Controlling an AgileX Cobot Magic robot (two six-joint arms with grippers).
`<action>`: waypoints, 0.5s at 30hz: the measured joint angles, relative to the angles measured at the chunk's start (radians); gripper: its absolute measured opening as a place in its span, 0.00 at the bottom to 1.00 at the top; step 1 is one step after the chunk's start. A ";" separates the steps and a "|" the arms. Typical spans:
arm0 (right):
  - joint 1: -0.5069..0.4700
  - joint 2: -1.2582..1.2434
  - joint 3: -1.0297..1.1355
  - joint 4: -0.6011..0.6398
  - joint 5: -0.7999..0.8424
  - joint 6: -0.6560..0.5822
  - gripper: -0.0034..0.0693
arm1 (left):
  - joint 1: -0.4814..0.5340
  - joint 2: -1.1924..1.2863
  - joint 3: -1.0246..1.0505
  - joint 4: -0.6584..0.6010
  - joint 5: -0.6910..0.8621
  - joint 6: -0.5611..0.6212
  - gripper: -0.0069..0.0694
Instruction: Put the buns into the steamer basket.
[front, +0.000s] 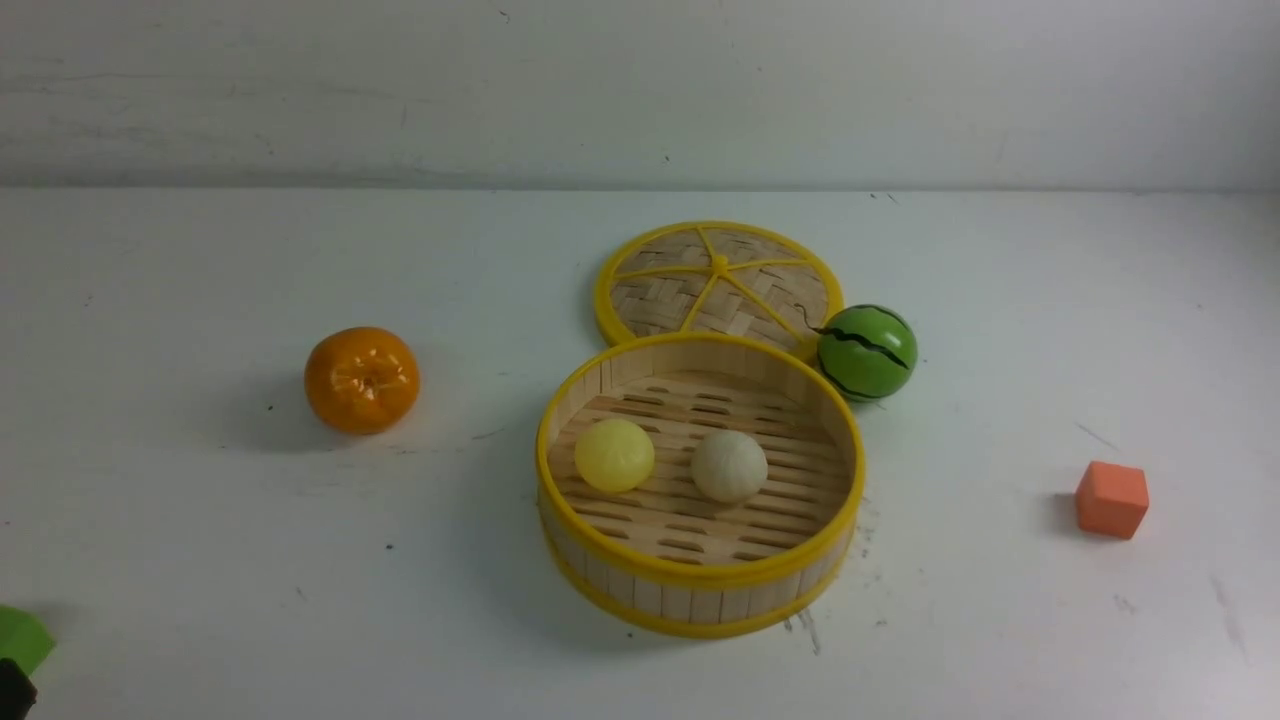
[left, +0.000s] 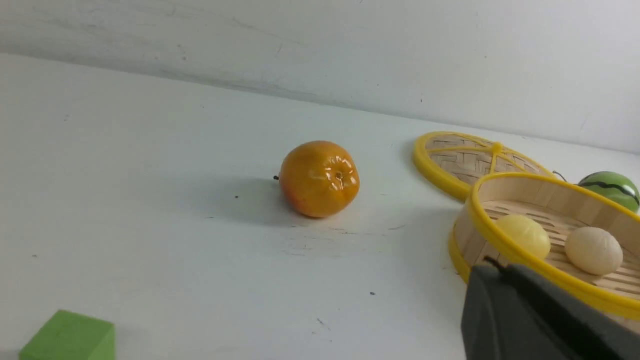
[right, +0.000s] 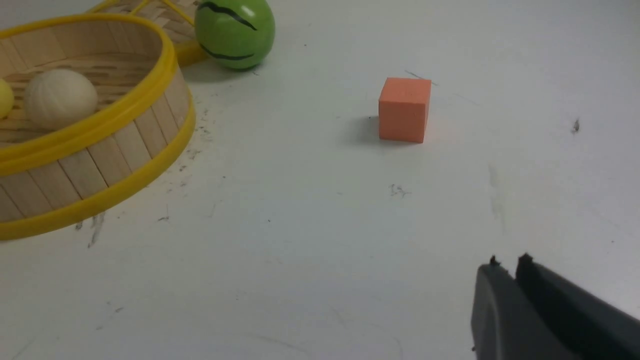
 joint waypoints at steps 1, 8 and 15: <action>0.000 0.000 0.000 0.000 0.000 0.000 0.12 | 0.000 0.000 0.000 0.000 0.001 0.000 0.07; 0.000 0.000 0.000 0.000 0.000 0.000 0.13 | 0.000 0.000 0.000 0.000 0.013 0.000 0.07; 0.000 0.000 0.000 0.000 0.000 0.000 0.15 | 0.000 0.000 0.000 -0.002 0.013 0.000 0.07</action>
